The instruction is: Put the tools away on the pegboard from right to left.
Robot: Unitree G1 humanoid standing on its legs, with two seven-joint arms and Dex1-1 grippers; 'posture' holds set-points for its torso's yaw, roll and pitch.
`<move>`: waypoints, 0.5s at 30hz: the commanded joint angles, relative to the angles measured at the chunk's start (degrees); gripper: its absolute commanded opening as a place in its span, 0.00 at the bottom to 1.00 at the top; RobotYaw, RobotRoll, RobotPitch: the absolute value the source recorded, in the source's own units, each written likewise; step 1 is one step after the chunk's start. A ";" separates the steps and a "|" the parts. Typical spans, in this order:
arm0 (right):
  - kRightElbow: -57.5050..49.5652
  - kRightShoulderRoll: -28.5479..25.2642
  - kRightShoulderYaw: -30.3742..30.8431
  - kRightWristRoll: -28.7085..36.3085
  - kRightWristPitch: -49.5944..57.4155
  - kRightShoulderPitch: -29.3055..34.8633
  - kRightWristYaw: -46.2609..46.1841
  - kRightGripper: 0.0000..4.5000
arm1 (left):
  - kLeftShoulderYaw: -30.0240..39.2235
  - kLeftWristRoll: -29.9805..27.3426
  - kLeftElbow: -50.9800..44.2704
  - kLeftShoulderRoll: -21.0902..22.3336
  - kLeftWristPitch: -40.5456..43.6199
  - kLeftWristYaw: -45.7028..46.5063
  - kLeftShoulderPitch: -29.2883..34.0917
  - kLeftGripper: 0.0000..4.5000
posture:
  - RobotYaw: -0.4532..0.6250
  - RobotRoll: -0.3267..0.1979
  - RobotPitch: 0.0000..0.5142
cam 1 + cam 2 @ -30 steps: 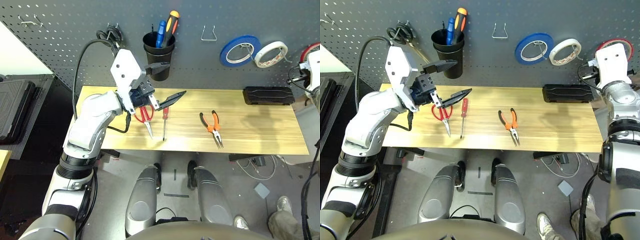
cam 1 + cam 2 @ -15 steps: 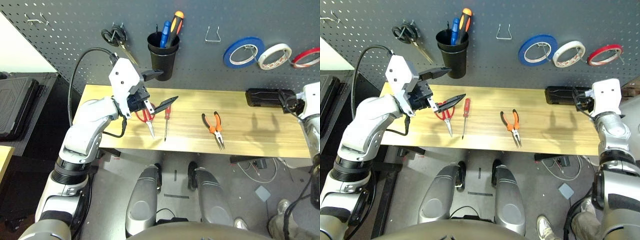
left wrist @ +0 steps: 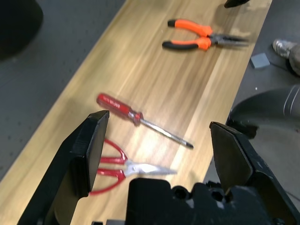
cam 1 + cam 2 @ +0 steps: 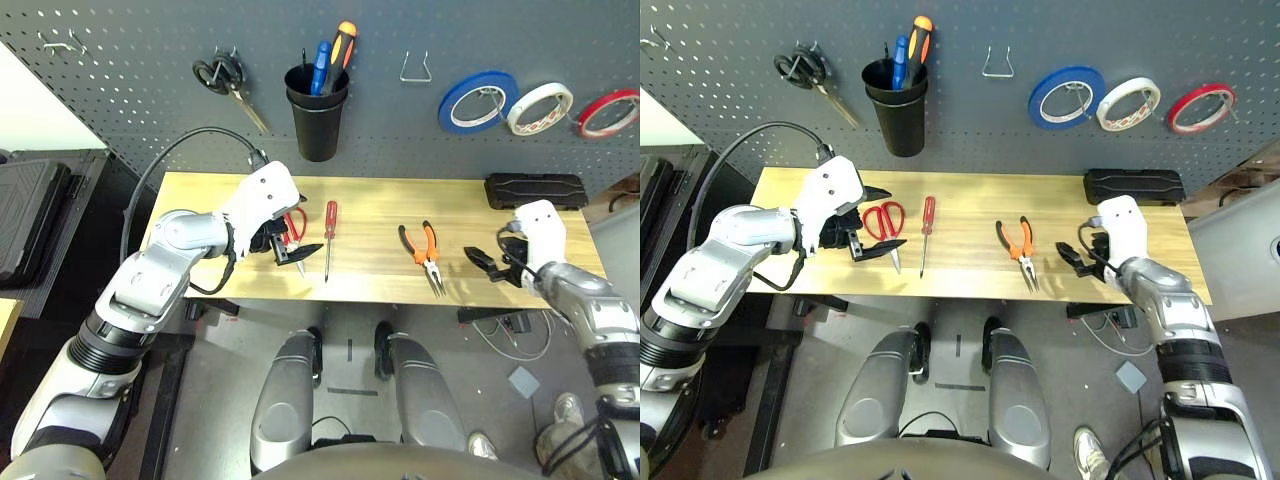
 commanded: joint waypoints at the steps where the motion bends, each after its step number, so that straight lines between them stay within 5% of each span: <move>1: -0.55 1.16 1.18 0.44 7.05 -1.48 -1.37 1.00 | -1.57 1.27 -0.99 0.62 0.63 -0.81 1.01 1.00 | 0.58 0.62 0.51; 15: 22.43 7.47 12.69 -9.34 6.31 -16.05 -4.52 1.00 | -1.78 2.58 -2.33 -0.07 2.55 -0.36 0.89 1.00 | 0.61 0.62 0.55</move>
